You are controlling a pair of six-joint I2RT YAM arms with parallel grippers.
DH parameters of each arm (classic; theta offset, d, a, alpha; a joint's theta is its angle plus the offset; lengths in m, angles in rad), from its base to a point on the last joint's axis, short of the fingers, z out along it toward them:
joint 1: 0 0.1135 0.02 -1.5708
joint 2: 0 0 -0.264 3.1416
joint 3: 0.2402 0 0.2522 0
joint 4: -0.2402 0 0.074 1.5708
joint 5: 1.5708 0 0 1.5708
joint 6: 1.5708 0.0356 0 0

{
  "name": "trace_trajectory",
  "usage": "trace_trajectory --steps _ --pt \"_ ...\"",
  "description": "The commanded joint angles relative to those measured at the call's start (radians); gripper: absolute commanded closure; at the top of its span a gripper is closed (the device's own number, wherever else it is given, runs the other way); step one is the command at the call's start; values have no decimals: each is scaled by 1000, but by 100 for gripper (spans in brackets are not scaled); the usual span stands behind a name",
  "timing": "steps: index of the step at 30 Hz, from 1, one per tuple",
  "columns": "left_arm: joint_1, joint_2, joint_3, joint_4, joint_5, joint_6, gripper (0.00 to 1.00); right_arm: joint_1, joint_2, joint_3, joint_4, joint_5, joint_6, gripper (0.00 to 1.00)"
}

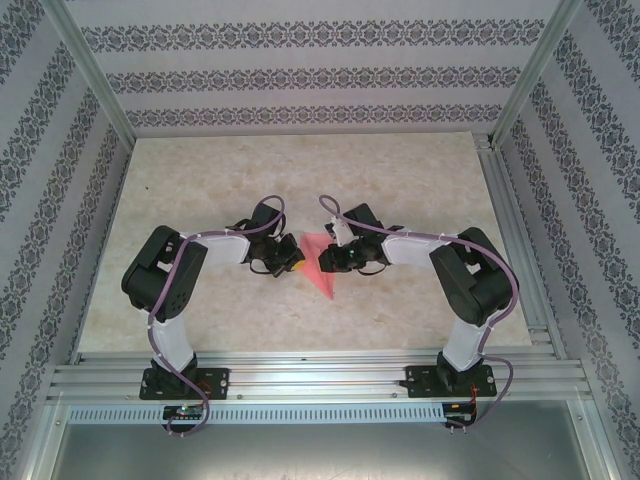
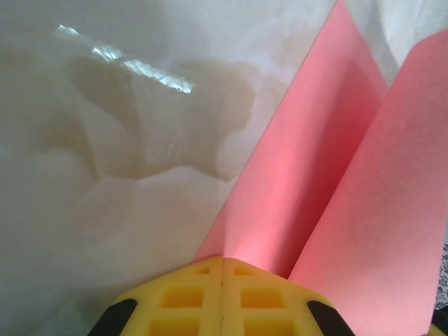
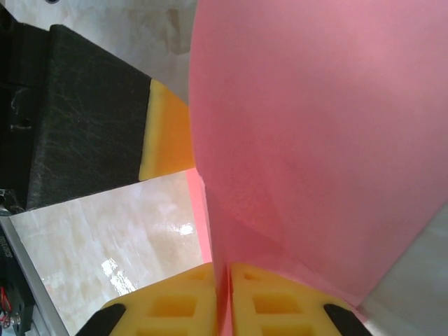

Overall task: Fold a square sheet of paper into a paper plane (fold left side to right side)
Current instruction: Fourth fold the wing at the center of the table.

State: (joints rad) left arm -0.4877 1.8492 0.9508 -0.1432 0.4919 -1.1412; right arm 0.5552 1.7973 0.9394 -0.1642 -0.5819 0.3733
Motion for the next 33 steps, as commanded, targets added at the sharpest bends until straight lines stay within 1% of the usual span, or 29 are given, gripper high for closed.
trace_trajectory --steps 1,4,7,10,15,23,33 --pt "-8 43 -1 -101 -86 30 100 -23 -15 -9 20 -44 -8 87" --pt "-8 49 1 -106 -91 31 100 -39 -1 -8 34 -88 -13 86" --pt "-7 56 0 -105 -92 31 100 -50 21 -14 96 -176 7 93" --pt "-7 59 -2 -106 -97 34 100 -53 38 -11 97 -200 3 94" --pt "-6 52 7 -110 -94 53 100 -51 70 -8 84 -207 -9 93" --pt "2 29 27 -168 -114 95 100 -63 108 -16 110 -197 6 92" --pt "12 49 0 -173 -131 93 100 -97 118 -4 84 -196 -25 88"
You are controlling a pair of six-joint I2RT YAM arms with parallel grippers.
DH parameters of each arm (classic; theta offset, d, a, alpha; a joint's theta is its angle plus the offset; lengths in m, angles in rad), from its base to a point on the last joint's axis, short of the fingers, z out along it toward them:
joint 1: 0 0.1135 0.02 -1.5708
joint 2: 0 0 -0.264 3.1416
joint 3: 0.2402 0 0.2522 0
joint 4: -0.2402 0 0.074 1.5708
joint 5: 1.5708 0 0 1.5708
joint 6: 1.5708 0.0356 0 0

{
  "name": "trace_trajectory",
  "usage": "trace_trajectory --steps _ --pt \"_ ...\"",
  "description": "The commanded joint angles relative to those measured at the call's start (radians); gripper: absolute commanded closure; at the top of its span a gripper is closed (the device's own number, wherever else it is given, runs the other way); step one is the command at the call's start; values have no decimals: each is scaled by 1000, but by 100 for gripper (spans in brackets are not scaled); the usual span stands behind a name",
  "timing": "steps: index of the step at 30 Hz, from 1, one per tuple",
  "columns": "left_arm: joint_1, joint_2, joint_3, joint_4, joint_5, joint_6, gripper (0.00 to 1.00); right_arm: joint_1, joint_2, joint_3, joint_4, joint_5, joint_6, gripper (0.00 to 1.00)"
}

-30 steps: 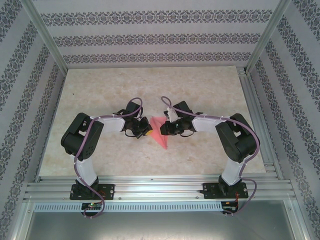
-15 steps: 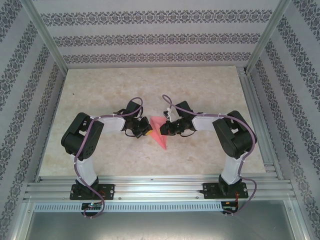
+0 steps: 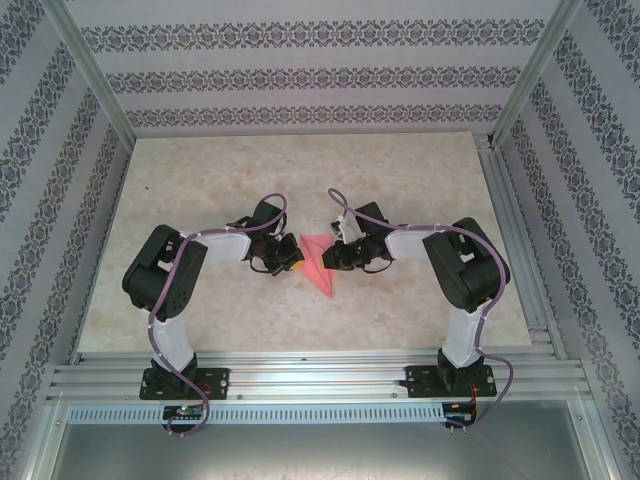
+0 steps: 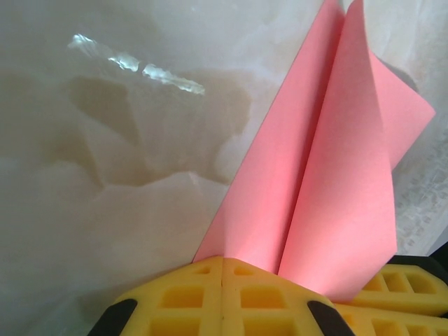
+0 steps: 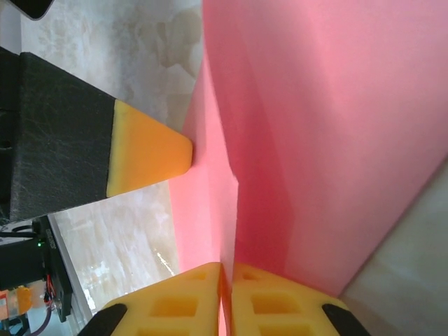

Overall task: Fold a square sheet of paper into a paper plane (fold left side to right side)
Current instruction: Fourth fold the wing at the center of the table.

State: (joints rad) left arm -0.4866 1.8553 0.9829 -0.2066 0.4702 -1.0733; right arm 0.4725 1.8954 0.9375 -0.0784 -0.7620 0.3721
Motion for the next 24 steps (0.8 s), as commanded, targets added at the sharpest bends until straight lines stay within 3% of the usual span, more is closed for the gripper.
trace_trajectory --steps 1,12,24 --pt "11 44 -32 -112 -112 26 100 -18 20 -1 -1 -18 -25 88" --pt "12 42 -36 -117 -120 30 100 -37 11 4 -41 8 -53 82" --pt "13 51 -29 -119 -118 38 100 -35 -41 -6 5 -48 -7 77"
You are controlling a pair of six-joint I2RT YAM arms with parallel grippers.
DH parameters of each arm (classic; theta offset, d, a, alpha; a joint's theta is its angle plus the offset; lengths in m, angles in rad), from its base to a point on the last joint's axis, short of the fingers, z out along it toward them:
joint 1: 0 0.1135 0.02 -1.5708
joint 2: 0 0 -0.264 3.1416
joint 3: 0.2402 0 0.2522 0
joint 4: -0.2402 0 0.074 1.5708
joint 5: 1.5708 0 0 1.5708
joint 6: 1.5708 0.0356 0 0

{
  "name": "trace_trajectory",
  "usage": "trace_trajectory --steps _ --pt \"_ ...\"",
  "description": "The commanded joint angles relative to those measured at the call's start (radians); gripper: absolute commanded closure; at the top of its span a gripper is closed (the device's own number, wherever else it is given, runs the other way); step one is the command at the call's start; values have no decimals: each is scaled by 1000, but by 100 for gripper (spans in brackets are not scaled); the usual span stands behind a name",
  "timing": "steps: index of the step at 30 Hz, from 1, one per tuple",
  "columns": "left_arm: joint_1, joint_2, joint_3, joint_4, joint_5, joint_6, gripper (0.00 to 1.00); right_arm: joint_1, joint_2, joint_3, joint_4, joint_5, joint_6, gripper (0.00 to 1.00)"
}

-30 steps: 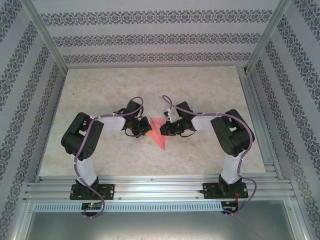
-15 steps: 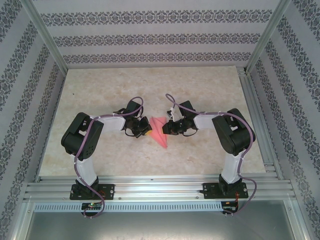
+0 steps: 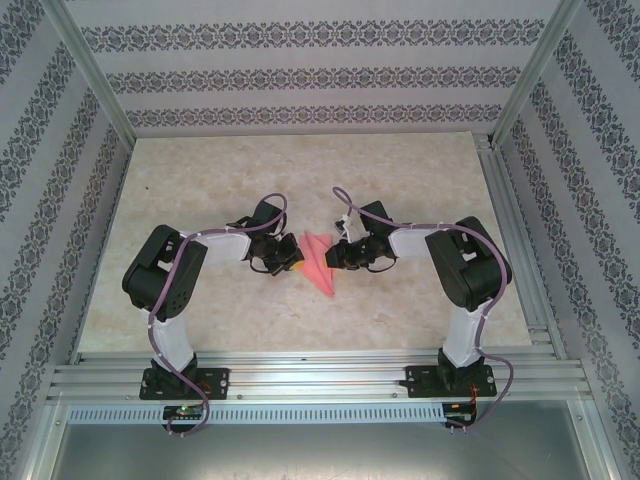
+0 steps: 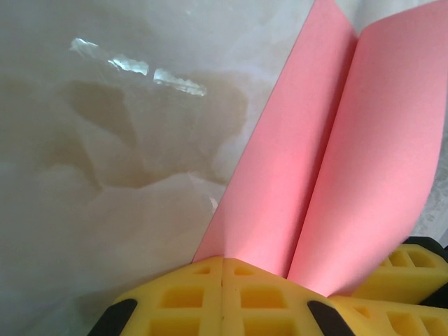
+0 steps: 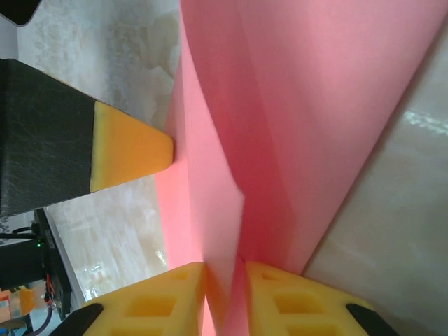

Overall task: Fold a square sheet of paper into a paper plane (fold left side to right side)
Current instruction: Fourth fold the wing at the center of the table.

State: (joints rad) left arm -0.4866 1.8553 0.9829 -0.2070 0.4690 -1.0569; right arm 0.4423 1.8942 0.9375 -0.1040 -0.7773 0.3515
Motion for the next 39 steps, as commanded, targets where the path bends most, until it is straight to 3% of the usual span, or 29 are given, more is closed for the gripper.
trace_trajectory --steps 1,22,27,32,39 --pt "12 51 -30 -118 -118 21 100 -5 -43 -3 30 -33 14 76" --pt "13 56 -14 -129 -115 29 100 -10 -48 61 -3 -39 30 68" --pt "13 56 -12 -129 -115 31 100 -10 -46 72 -23 -40 20 73" --pt "13 59 -9 -132 -115 33 100 -14 -39 60 -26 -51 8 90" --pt "12 60 -16 -129 -115 34 100 -21 7 34 -4 -34 -2 94"
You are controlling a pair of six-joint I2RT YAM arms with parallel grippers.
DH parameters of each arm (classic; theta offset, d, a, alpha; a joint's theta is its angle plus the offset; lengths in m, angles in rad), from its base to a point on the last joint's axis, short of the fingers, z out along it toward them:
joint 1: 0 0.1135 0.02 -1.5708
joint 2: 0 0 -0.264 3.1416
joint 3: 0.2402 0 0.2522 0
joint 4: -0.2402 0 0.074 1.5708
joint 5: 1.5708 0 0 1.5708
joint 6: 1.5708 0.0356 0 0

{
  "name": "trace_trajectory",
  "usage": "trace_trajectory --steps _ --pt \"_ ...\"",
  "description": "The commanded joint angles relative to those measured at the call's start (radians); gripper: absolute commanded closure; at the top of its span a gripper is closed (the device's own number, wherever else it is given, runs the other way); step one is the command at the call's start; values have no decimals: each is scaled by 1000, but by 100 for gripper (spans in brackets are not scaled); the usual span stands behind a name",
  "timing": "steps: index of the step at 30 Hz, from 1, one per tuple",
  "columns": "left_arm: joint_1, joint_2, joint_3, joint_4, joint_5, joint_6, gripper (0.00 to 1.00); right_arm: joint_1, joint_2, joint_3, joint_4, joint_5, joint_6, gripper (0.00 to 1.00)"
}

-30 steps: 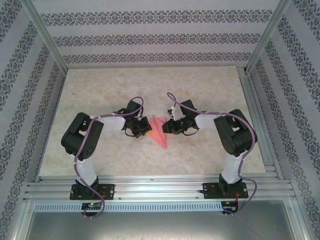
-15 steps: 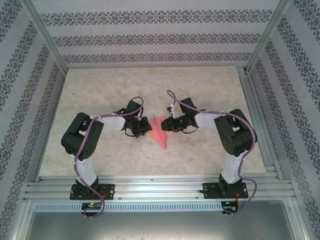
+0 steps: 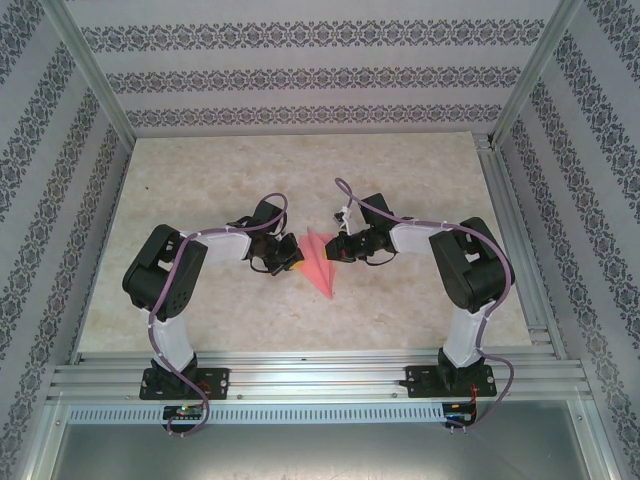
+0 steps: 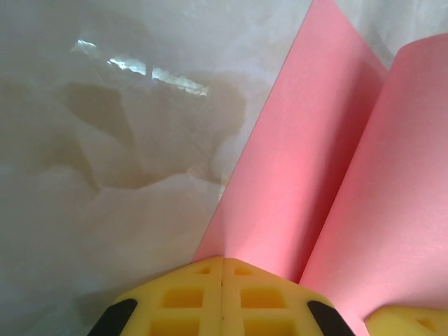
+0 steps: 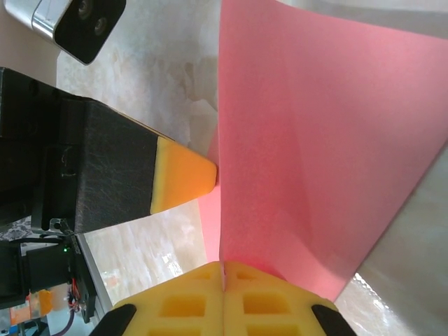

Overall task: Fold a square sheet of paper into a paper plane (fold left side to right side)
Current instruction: Fourth fold the wing at the center of the table.

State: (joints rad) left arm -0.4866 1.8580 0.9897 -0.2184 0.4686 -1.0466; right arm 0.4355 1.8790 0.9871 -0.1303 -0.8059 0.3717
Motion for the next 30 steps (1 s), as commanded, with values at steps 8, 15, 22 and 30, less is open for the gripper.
trace_trajectory --steps 8,15,22,30 --pt "12 58 -23 -121 -116 22 100 -30 54 -23 -10 35 -56 94" --pt "12 56 -23 -119 -116 21 100 -31 64 -20 -3 33 -51 94" --pt "12 56 -24 -115 -112 20 100 -17 74 -24 13 28 -43 94" --pt "11 59 -19 -113 -109 20 100 1 89 -10 18 30 -34 93"
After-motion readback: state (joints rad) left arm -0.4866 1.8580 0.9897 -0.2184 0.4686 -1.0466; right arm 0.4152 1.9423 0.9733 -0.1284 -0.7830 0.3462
